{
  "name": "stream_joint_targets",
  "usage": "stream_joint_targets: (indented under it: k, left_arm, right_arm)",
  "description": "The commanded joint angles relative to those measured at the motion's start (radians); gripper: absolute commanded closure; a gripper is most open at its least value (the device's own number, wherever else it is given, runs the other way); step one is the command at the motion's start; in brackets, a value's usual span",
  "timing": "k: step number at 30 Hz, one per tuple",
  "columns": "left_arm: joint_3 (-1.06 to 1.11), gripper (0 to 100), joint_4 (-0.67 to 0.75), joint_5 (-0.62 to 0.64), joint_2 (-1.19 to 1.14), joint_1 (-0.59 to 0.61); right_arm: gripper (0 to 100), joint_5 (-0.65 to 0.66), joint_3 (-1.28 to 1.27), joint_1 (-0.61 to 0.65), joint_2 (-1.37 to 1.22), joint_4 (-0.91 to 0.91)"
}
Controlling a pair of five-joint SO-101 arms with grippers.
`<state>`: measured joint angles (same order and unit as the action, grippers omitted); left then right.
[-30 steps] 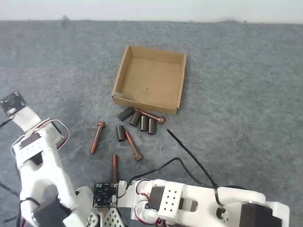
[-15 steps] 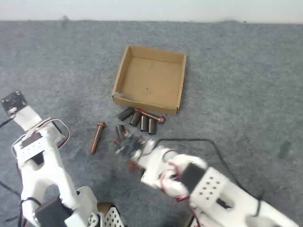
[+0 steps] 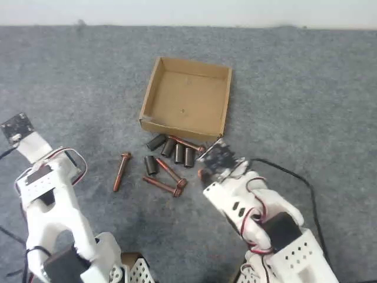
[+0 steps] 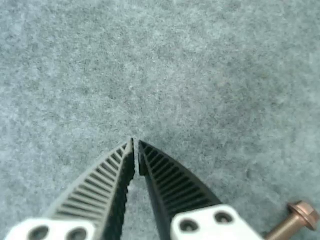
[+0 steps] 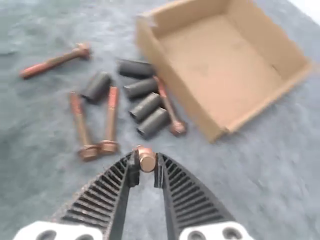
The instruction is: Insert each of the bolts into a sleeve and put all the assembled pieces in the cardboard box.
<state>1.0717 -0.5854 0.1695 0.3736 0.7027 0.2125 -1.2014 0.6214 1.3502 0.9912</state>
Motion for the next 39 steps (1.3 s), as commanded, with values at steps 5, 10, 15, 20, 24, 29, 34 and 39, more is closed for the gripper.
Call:
stream_joint_targets:
  k: [5, 10, 15, 20, 24, 29, 34, 39]
  left_arm:
    - [-0.035, 99, 0.025, 0.008, 0.008, -0.003]
    - [-0.035, 99, 0.025, 0.008, 0.008, -0.003]
    - [-0.035, 99, 0.023, 0.008, 0.008, -0.003]
    - [-0.033, 99, 0.023, 0.008, 0.008, -0.003]
    - [-0.033, 99, 0.023, 0.008, 0.008, -0.003]
    - [-0.033, 99, 0.023, 0.008, 0.008, -0.003]
    - [-0.033, 99, 0.023, 0.008, 0.008, -0.003]
    - [-0.033, 99, 0.023, 0.008, 0.008, -0.005]
  right_arm:
    - [99.1, -0.014, -0.026, -0.213, -0.059, -0.079]
    - [99.1, -0.020, -0.021, -0.302, -0.202, -0.119]
    - [95.4, -0.060, 0.044, -0.354, -0.377, -0.122]
    - [86.3, -0.063, 0.081, -0.351, -0.473, -0.122]
    - [92.4, -0.063, 0.100, -0.354, -0.473, -0.111]
    - [99.1, -0.063, 0.210, -0.360, -0.473, 0.015]
    - [98.6, -0.058, 0.273, -0.410, -0.437, 0.041]
    - [98.4, -0.057, 0.250, -0.449, -0.323, 0.044]
